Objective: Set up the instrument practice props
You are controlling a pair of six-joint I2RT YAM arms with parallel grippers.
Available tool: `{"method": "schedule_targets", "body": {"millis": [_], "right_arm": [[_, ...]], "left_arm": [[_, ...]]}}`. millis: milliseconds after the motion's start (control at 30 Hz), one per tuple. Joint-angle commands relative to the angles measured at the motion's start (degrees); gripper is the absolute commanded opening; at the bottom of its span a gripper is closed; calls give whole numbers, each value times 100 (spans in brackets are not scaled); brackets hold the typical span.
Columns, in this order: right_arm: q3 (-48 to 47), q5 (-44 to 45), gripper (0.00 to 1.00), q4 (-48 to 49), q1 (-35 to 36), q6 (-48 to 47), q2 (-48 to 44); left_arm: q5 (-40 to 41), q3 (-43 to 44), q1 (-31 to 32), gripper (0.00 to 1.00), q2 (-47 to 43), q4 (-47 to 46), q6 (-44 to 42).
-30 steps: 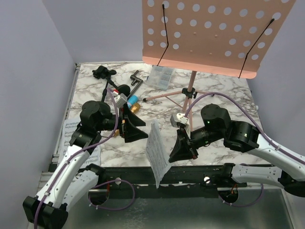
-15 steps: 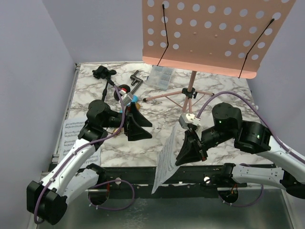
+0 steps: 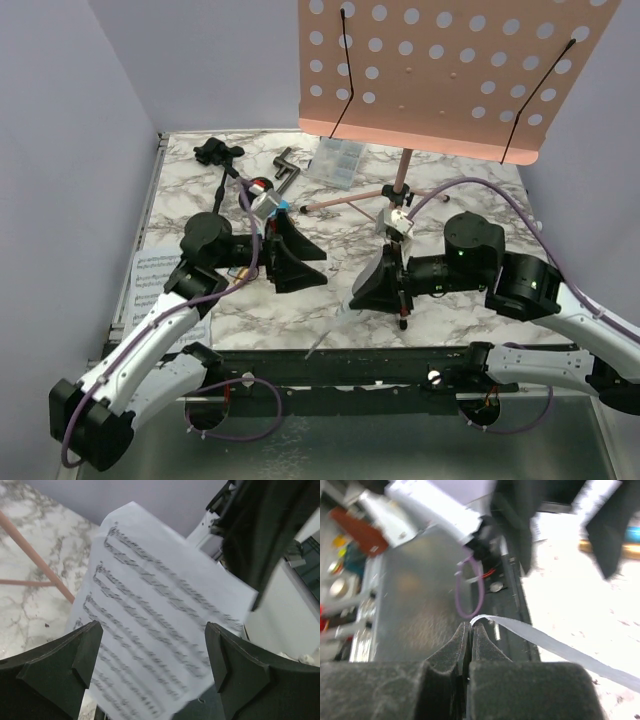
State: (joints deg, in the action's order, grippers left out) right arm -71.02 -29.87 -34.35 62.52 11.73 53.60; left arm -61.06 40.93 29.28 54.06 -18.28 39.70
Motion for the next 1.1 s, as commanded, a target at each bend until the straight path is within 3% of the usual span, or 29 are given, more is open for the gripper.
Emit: {"method": "schedule_targets", "body": {"millis": [0, 167, 333, 467, 600, 667, 733, 833, 900, 933, 1067], "right_arm": [[23, 2544, 0, 429, 2, 1094, 351], [-234, 3472, 0, 858, -21, 1894, 855], [-901, 3971, 0, 724, -20, 2252, 1752], [-1339, 3057, 0, 697, -14, 1245, 2279], [-1291, 1206, 0, 630, -21, -349, 2372], [-1268, 81, 0, 409, -29, -1145, 2448], [-1249, -452, 0, 219, -19, -1780, 2530], [-1353, -543, 0, -12, -21, -2331, 2711], [-1514, -348, 0, -145, -24, -2486, 2900], [-1629, -317, 0, -288, -28, -2579, 3009], [-2072, 10, 0, -642, -27, -2735, 3425]], "left_arm": [[1532, 13, 8, 91, -1135, 694, -249], [3124, 125, 8, 88, -1956, 2231, -713], [3218, 26, 16, 86, -2042, 2612, -871], [3671, 149, 8, 86, -1971, 2815, -916], [4249, 715, 8, 83, -1951, 3237, -852], [4884, 1048, 8, 83, -1987, 3599, -625], [5906, 1454, 7, 83, -1979, 4268, 27], [6455, 2020, 8, 78, -1714, 5297, 778], [6242, 2302, 8, 95, -1331, 5815, 896], [6123, 2413, 8, 99, -1167, 6015, 857], [5711, 2655, 8, 99, -684, 6538, 705]]}}
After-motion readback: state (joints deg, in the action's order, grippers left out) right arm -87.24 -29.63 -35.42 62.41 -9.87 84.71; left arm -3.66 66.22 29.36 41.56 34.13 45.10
